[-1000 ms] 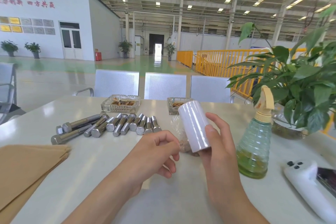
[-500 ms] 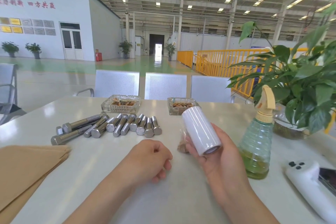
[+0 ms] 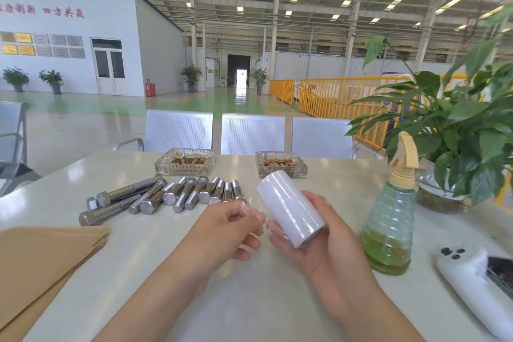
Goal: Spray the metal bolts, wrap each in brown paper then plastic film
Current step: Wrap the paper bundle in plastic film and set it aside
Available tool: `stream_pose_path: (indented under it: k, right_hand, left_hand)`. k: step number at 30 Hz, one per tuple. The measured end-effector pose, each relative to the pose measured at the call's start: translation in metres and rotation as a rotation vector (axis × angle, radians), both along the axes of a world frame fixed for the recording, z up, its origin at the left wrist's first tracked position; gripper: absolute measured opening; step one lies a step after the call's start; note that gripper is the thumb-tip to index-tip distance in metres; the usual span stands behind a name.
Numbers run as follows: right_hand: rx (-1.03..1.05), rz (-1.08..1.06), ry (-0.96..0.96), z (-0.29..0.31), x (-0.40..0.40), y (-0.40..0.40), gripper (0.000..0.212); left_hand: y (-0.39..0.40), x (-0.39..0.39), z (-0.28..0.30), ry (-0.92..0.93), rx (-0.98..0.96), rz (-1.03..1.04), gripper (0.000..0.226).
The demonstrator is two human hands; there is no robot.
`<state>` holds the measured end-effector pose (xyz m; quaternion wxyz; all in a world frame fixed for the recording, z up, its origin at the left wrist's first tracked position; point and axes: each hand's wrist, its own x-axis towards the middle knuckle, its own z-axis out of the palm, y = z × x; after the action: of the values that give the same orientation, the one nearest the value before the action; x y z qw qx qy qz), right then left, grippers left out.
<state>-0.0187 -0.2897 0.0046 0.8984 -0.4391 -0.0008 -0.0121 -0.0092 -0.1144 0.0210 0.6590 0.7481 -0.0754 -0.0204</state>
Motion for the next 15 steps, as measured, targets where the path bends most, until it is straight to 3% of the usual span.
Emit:
stream_pose_path:
  k: [4,7,8,10,12,15]
  right_hand:
    - [0.049,0.057,0.070,0.002,0.001,-0.007,0.039]
    - [-0.087,0.002,0.078,0.002,0.001,-0.007,0.034]
    - [-0.149,-0.037,0.069,0.003,0.001,-0.005,0.029]
    - [-0.243,-0.104,0.051,0.004,-0.001,0.000,0.016]
    - [-0.322,-0.098,0.037,0.006,-0.005,0.005,0.013]
    - [-0.396,-0.027,0.063,0.006,-0.003,0.008,0.024]
  left_hand:
    - [0.006,0.001,0.002,0.152,0.034,-0.011,0.014]
    - [0.015,0.004,0.003,0.120,0.215,0.017,0.006]
    - [0.018,0.006,0.005,0.023,0.282,0.084,0.004]
    - [0.024,0.008,0.012,-0.359,0.422,0.233,0.022]
    - [0.022,0.003,0.025,-0.710,0.550,0.090,0.047]
    - [0.007,0.005,0.033,-0.716,0.780,-0.238,0.064]
